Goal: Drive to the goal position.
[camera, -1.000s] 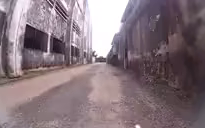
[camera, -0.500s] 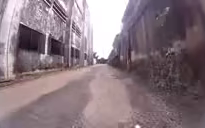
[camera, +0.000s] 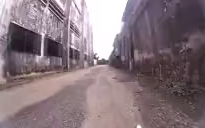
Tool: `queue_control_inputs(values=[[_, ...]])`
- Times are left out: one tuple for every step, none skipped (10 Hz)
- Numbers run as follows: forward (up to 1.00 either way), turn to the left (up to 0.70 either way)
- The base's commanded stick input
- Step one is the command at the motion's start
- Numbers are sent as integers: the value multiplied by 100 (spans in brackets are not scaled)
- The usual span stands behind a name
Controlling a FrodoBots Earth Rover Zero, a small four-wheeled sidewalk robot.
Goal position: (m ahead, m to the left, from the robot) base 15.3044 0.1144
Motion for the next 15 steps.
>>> queue_control_inputs(values=[[100,2],[100,2],[100,2],[100,2],[100,2],[100,2],[100,-1],[100,-22],[100,-33],[100,-12],[100,2],[100,2],[100,2],[100,2],[100,2]])
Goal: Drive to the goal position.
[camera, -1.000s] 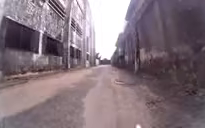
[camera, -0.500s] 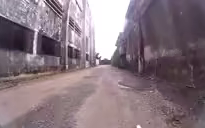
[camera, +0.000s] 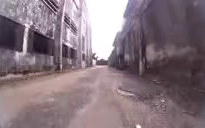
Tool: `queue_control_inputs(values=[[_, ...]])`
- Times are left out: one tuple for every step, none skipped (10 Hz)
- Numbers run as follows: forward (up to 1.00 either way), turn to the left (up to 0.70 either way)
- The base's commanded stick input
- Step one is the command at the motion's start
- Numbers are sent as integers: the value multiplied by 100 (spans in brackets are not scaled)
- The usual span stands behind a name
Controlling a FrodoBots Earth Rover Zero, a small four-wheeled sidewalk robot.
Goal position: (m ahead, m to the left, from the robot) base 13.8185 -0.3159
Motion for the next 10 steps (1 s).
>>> queue_control_inputs(values=[[100,2],[100,2],[100,2],[100,2],[100,2],[100,2],[100,2],[100,2],[100,2],[100,2]])
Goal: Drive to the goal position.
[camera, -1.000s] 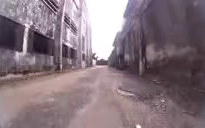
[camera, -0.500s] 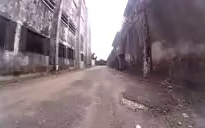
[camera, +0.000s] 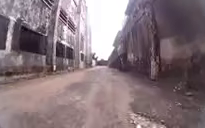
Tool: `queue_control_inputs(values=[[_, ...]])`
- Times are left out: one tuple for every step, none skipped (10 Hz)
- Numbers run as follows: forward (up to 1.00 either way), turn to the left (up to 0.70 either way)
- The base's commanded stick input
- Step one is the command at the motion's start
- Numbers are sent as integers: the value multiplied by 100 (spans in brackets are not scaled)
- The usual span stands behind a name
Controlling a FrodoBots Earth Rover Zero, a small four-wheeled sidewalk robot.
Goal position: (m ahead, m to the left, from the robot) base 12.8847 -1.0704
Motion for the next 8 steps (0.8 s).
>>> queue_control_inputs(values=[[100,2],[100,2],[100,2],[100,2],[100,2],[100,2],[100,2],[100,2]])
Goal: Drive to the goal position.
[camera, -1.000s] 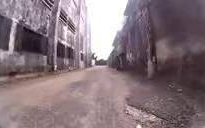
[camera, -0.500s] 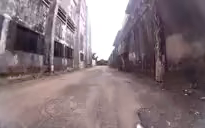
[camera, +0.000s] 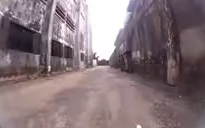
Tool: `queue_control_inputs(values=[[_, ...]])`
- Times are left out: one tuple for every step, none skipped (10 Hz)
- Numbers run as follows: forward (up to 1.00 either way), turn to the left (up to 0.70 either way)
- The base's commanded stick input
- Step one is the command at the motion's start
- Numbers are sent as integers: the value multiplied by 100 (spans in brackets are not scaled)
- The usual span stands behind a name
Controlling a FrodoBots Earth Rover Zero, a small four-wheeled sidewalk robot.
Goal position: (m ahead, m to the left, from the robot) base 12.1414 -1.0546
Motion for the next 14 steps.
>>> queue_control_inputs(values=[[100,2],[100,2],[100,2],[100,2],[100,2],[100,2],[100,2],[100,2],[100,-12],[100,-34],[100,-19],[100,2],[100,2],[100,2]])
